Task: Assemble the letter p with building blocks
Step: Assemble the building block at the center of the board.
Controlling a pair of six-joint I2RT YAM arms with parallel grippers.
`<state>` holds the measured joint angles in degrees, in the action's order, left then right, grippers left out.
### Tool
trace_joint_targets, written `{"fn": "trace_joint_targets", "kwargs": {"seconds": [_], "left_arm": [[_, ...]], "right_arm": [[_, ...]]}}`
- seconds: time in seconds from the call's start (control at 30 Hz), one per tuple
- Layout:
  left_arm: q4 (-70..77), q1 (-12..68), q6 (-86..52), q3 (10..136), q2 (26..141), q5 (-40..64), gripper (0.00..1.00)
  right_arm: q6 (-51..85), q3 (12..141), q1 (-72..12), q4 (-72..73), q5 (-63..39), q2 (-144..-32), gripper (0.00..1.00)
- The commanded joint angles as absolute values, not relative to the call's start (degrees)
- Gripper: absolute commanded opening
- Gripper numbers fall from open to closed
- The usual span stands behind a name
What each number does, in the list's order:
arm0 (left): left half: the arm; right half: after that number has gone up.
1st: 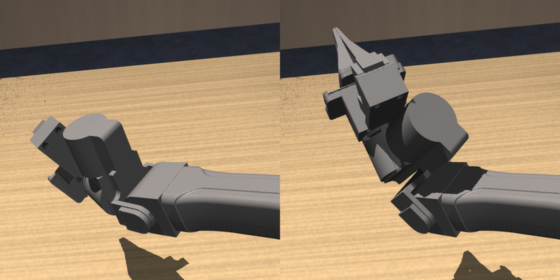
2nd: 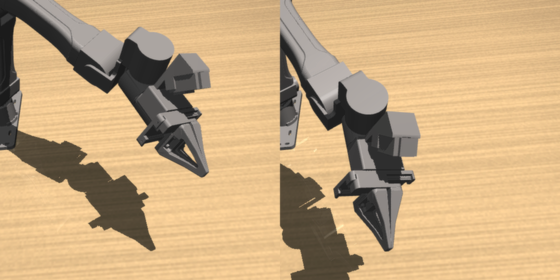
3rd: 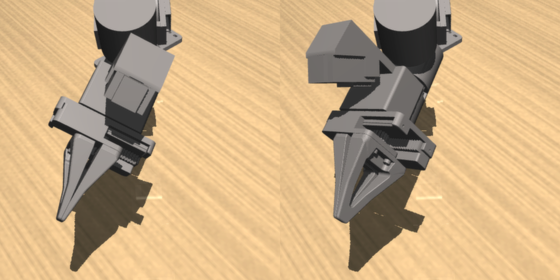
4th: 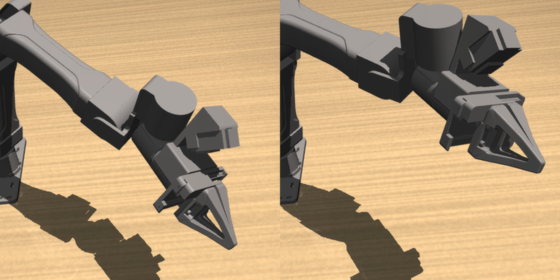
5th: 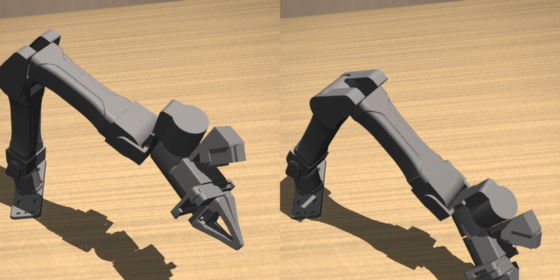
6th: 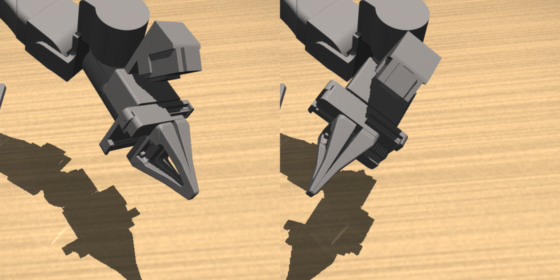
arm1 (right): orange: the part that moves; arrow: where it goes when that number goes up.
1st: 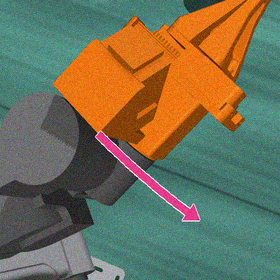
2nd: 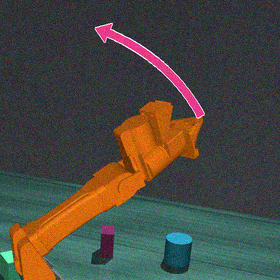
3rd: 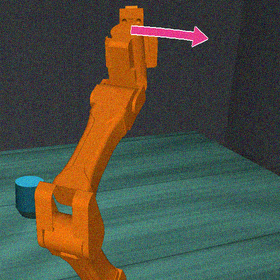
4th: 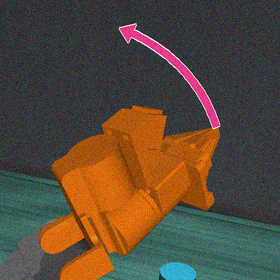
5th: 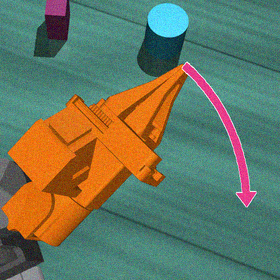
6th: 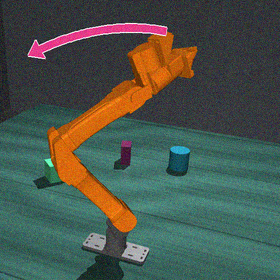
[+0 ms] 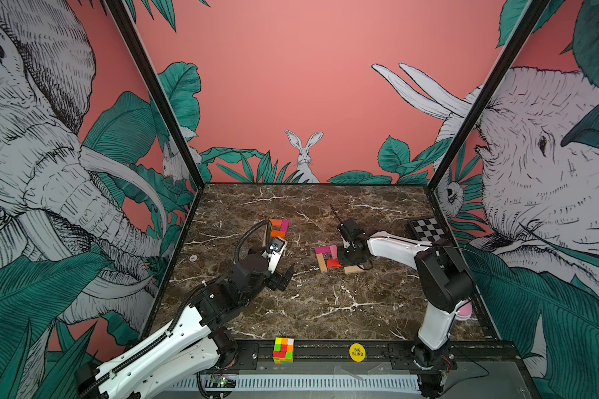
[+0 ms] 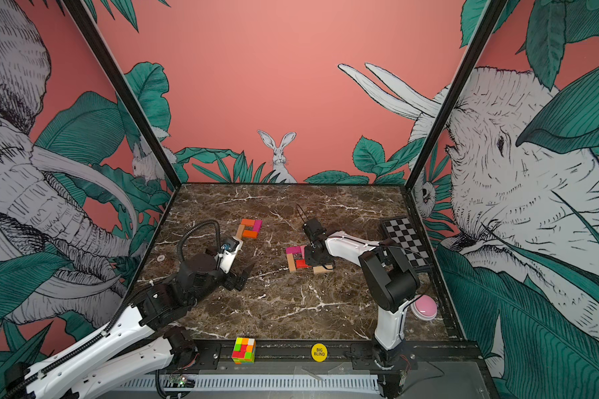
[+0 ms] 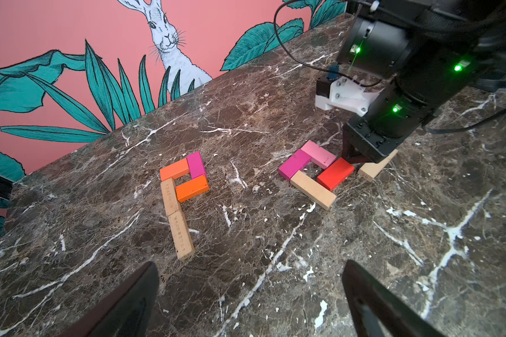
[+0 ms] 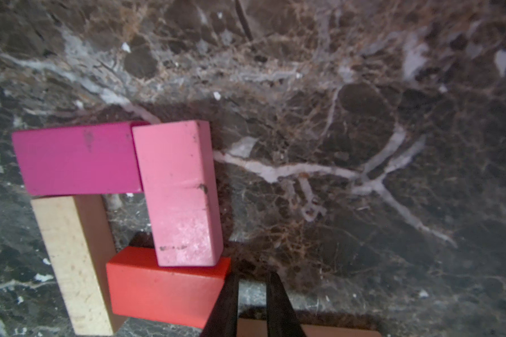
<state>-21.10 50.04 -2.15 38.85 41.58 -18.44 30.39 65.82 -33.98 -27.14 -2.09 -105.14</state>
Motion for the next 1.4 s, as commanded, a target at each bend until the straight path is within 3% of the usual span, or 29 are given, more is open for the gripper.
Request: {"fn": "trace_joint_targets", "kwargs": {"seconds": [0.0, 0.53, 0.93, 1.37], "left_arm": [[-20.44, 49.66, -2.98, 40.01, 41.49, -18.11, 1.0], [-20.49, 49.66, -2.98, 39.99, 41.71, -18.02, 1.0], [-20.26, 49.42, -2.98, 40.03, 42.0, -17.58, 0.99], [-20.19, 49.23, -3.1, 40.03, 42.2, -17.4, 1.0]], "right_arm": [[30.76, 66.07, -34.06, -26.67, -2.33, -105.73, 0.19], [30.76, 66.84, -33.93, -27.11, -1.77, -106.01, 0.19], [33.81, 61.58, -36.1, -26.52, -3.31, -95.08, 0.14], [36.5, 58.17, -39.2, -23.7, -3.8, -97.92, 0.11]]}}
